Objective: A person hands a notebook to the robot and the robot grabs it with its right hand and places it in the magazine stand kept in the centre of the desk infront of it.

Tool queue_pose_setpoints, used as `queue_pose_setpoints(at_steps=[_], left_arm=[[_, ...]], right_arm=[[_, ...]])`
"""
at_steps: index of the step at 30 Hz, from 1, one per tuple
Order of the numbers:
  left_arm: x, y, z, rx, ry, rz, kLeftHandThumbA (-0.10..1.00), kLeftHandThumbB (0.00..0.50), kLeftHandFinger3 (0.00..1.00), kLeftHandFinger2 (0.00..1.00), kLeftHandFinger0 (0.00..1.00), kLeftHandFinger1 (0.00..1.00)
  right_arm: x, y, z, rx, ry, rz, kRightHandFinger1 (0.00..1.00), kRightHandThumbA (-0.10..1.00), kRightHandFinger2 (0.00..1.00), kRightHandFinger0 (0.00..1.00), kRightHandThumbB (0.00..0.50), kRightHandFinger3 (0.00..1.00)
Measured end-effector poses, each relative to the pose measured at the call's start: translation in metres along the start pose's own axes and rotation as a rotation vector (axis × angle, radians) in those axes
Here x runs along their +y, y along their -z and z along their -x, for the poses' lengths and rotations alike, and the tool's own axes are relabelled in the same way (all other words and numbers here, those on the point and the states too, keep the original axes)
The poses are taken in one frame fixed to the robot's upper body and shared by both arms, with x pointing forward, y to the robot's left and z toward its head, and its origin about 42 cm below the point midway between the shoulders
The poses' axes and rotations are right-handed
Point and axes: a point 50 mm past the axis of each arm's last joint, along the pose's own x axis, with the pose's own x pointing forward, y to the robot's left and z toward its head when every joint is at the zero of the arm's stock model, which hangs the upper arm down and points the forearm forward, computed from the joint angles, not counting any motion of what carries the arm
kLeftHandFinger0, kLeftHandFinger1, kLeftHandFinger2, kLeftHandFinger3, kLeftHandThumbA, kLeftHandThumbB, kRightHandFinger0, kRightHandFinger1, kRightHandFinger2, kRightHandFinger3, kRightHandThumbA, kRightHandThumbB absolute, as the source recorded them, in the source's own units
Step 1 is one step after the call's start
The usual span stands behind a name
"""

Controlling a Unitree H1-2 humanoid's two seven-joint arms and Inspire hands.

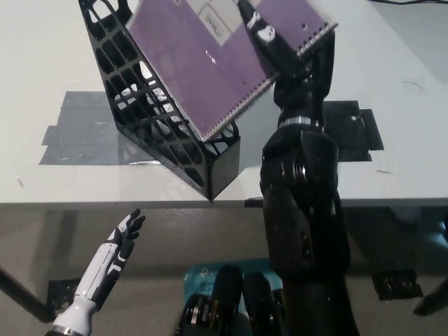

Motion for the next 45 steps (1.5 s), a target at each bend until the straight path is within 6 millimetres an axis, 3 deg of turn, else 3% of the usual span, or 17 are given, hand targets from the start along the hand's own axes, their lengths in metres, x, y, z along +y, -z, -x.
queue_pose_setpoints(at_steps=[4, 7, 8, 9, 10, 11, 12, 13, 14, 18, 28, 30, 33, 36, 38, 44, 45], left_arm=[[0.002, 0.0, -0.001, -0.002, 0.001, -0.004, 1.0, 0.5, 1.0, 1.0, 1.0, 1.0], [0.003, -0.002, -0.004, -0.01, 0.001, -0.008, 1.0, 0.5, 1.0, 1.0, 1.0, 1.0], [0.003, -0.003, -0.005, -0.011, 0.0, -0.008, 1.0, 0.5, 1.0, 1.0, 1.0, 1.0], [0.004, -0.003, -0.006, -0.013, 0.0, -0.009, 1.0, 0.5, 1.0, 1.0, 1.0, 1.0], [0.004, -0.003, -0.006, -0.013, 0.0, -0.009, 1.0, 0.5, 1.0, 1.0, 1.0, 1.0], [0.004, -0.003, -0.007, -0.016, 0.0, -0.009, 1.0, 0.5, 1.0, 1.0, 1.0, 1.0], [0.004, -0.004, -0.007, -0.016, 0.0, -0.009, 1.0, 0.5, 1.0, 1.0, 1.0, 1.0], [0.004, -0.004, -0.007, -0.016, 0.001, -0.009, 1.0, 0.5, 1.0, 1.0, 1.0, 1.0], [0.004, -0.004, -0.007, -0.016, 0.001, -0.009, 1.0, 0.5, 1.0, 1.0, 1.0, 1.0], [0.004, -0.004, -0.007, -0.016, 0.002, -0.007, 1.0, 0.5, 1.0, 1.0, 1.0, 1.0], [0.003, -0.004, -0.007, -0.016, 0.014, -0.005, 1.0, 0.5, 1.0, 1.0, 1.0, 1.0], [0.003, -0.004, -0.007, -0.017, 0.014, -0.004, 1.0, 0.5, 1.0, 1.0, 1.0, 1.0], [0.003, -0.004, -0.007, -0.017, 0.014, -0.003, 1.0, 0.5, 1.0, 1.0, 1.0, 1.0], [0.004, -0.004, -0.007, -0.017, 0.013, 0.0, 1.0, 0.5, 1.0, 1.0, 1.0, 1.0], [0.004, -0.004, -0.007, -0.017, 0.013, 0.0, 1.0, 0.5, 1.0, 1.0, 1.0, 1.0], [0.003, -0.003, -0.006, -0.014, 0.012, 0.003, 1.0, 0.5, 1.0, 1.0, 1.0, 1.0], [0.003, -0.003, -0.006, -0.014, 0.012, 0.003, 1.0, 0.5, 1.0, 1.0, 1.0, 1.0]], right_arm=[[-0.003, 0.01, 0.006, 0.02, -0.001, 0.035, 0.0, 0.75, 0.0, 0.0, 0.0, 0.0], [-0.003, 0.015, 0.009, 0.03, -0.01, 0.064, 0.0, 0.82, 0.0, 0.0, 0.0, 0.01], [-0.003, 0.016, 0.009, 0.031, -0.015, 0.071, 0.0, 0.79, 0.0, 0.0, 0.049, 0.07], [-0.002, 0.016, 0.009, 0.032, -0.024, 0.08, 0.19, 0.78, 0.24, 0.15, 0.172, 0.3], [-0.002, 0.016, 0.009, 0.032, -0.024, 0.08, 0.39, 0.8, 0.45, 0.32, 0.175, 0.52], [0.001, 0.017, 0.009, 0.042, -0.066, 0.115, 0.43, 0.83, 0.48, 0.37, 0.174, 0.6], [0.002, 0.017, 0.01, 0.048, -0.079, 0.127, 0.83, 0.79, 0.98, 0.81, 0.264, 1.0], [0.002, 0.018, 0.009, 0.057, -0.098, 0.145, 0.96, 0.79, 1.0, 0.95, 0.275, 1.0], [0.003, 0.018, 0.01, 0.062, -0.111, 0.157, 1.0, 0.79, 1.0, 1.0, 0.273, 1.0], [0.018, 0.006, 0.015, 0.041, -0.302, 0.286, 1.0, 0.86, 1.0, 1.0, 0.319, 1.0], [0.029, -0.008, 0.023, 0.021, -0.478, 0.4, 1.0, 0.96, 1.0, 1.0, 0.45, 1.0], [0.031, -0.011, 0.024, 0.019, -0.495, 0.397, 1.0, 1.0, 1.0, 1.0, 0.448, 1.0], [0.033, -0.017, 0.025, 0.012, -0.514, 0.392, 1.0, 0.99, 1.0, 1.0, 0.388, 1.0], [0.035, -0.029, 0.027, -0.019, -0.526, 0.379, 1.0, 1.0, 1.0, 1.0, 0.372, 1.0], [0.036, -0.034, 0.028, -0.035, -0.528, 0.373, 1.0, 1.0, 1.0, 1.0, 0.401, 1.0], [0.035, -0.087, 0.04, -0.193, -0.55, 0.324, 1.0, 1.0, 1.0, 1.0, 0.379, 1.0], [0.035, -0.087, 0.04, -0.193, -0.55, 0.324, 1.0, 1.0, 1.0, 1.0, 0.361, 1.0]])
